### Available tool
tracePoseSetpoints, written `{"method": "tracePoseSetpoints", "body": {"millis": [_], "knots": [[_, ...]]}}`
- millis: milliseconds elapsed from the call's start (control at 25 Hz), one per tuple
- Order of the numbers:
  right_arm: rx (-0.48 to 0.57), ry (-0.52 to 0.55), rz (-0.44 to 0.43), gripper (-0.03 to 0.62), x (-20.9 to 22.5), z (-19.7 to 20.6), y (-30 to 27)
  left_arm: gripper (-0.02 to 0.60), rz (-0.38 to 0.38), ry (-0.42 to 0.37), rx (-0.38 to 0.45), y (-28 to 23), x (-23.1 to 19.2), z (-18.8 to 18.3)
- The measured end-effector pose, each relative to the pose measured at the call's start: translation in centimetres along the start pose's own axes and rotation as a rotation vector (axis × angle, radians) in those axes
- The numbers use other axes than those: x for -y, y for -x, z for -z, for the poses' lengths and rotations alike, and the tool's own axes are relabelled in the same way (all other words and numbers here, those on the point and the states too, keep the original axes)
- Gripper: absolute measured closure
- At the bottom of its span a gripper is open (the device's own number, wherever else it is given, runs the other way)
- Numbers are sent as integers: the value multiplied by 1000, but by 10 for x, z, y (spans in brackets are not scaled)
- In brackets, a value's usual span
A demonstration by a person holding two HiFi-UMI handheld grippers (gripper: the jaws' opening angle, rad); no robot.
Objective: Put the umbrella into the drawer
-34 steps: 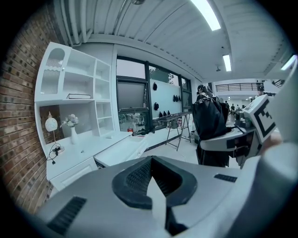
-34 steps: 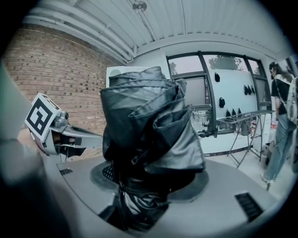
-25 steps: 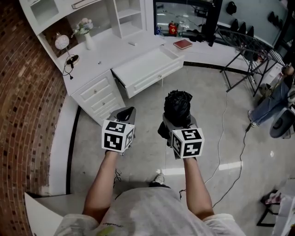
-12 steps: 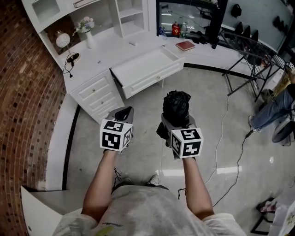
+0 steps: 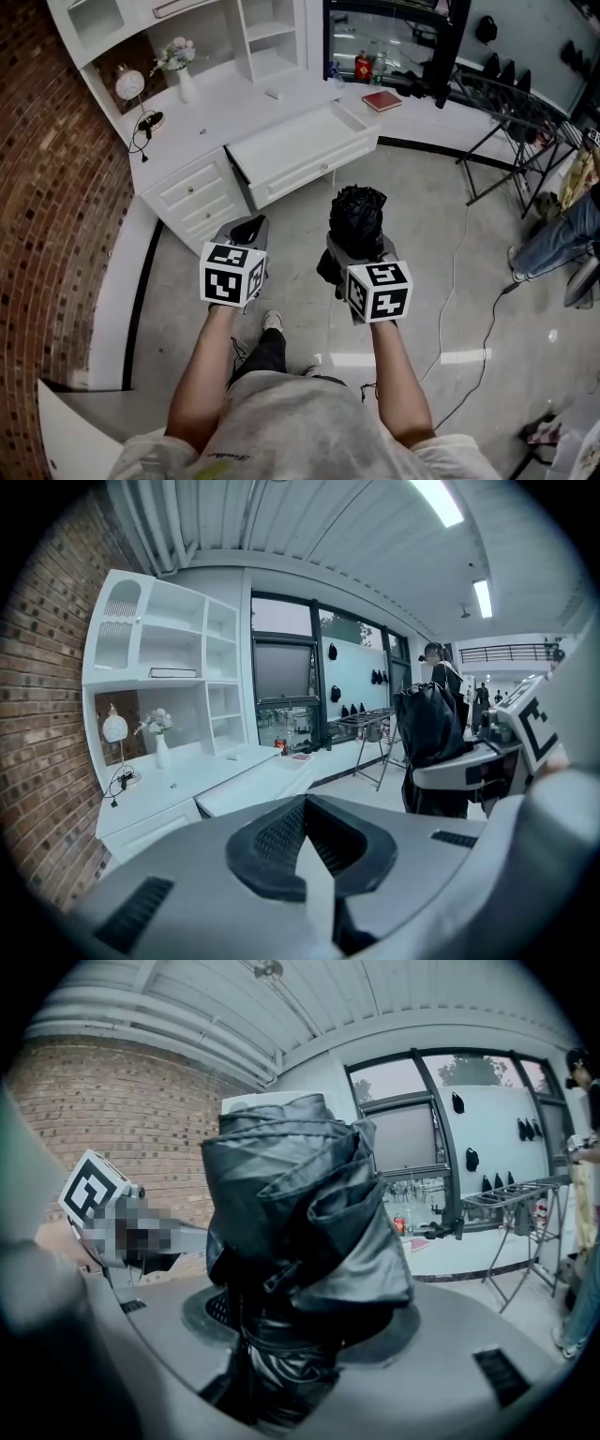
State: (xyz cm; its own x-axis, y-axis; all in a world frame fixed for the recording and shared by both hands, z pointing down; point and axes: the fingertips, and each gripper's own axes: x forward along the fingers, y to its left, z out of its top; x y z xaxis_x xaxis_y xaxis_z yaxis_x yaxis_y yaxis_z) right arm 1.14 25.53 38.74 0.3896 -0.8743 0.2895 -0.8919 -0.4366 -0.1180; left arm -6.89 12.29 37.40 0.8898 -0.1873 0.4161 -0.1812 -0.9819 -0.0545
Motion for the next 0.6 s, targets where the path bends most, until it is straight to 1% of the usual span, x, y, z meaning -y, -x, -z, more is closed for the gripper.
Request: {"method": "tracePoseSetpoints", "body": {"millis": [280, 600], "knots": [[-16, 13, -10, 341, 10, 1, -36, 584, -1, 17, 2, -32, -20, 2], [-45, 35, -22, 341, 23, -9, -94, 584, -3, 49, 0, -80, -59, -7]]}}
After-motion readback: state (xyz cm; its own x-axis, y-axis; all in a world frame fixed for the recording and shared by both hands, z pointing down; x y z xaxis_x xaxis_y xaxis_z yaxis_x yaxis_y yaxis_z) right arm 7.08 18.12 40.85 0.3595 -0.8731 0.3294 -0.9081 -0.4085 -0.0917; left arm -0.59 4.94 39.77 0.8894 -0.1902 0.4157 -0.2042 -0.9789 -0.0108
